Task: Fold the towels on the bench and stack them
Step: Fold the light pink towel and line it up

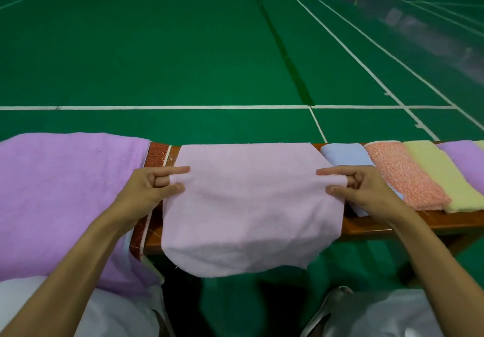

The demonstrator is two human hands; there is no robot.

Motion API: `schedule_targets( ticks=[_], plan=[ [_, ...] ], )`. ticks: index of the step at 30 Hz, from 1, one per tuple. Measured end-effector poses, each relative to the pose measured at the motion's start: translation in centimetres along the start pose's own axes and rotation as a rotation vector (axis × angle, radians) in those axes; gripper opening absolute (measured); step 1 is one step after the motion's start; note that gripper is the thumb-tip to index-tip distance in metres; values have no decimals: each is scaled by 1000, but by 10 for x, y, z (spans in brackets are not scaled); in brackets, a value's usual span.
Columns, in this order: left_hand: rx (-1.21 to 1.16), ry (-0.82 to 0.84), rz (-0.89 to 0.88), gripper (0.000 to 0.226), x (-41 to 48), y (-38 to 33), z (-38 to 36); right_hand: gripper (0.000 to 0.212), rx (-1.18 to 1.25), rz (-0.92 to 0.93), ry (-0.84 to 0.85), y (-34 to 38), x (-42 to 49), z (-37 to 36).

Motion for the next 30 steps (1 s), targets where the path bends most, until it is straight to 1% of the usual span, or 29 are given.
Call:
schedule_targets(
  ticks=[3, 6, 8, 10, 12, 15, 17, 18, 21, 23, 25, 27, 28, 30],
  plan=[
    [202, -109, -50, 37, -3, -3, 6, 28, -108, 18, -112, -6, -4, 5],
    [360, -239, -72, 32, -4, -2, 10, 29, -298, 56, -109, -3, -5, 6],
    [405, -296, -108, 27, -5, -1, 9, 29, -403, 62, -96, -4, -3, 6],
    [400, -327, -136, 19, -7, 0, 8, 25, -484, 72, -91, -2, -1, 6],
    [390, -355, -156, 11, -7, 0, 8, 18, -499, 69, -73, 1, 0, 6],
    [311, -388, -111, 7, -3, 1, 10, 16, -425, 43, -81, 9, 1, 5],
    [175, -350, -19, 9, -2, 0, 8, 17, -344, 42, -155, 14, 5, 4],
    [87, -303, 38, 10, -2, -2, 6, 17, -265, 31, -195, 17, 6, 4],
    [-179, -78, 162, 13, -2, -7, 1, 14, -1, -60, -298, 20, 11, -1],
    [-242, -11, 188, 17, 1, -8, -1, 15, 170, -128, -335, 21, 16, -4],
    [-221, -34, 174, 20, 7, -11, -2, 16, 247, -156, -353, 21, 24, -6],
    [-197, -86, 113, 19, 17, -20, 0, 16, 257, -153, -390, 20, 38, -7],
    [-212, -95, 57, 17, 22, -28, 1, 15, 268, -142, -421, 20, 48, -8],
    [-269, -107, -120, 11, 33, -50, 4, 14, 318, -69, -510, 25, 70, -8]
  ],
)
Point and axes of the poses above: each hand's wrist, its own x-axis towards the middle knuckle, its own z-axis out of the back of the hand, y = z × x, the point moved 1 cm from there along x, towards the middle knuckle, and after that the axes turned 15 degrees about z, right-handed, at the moved point
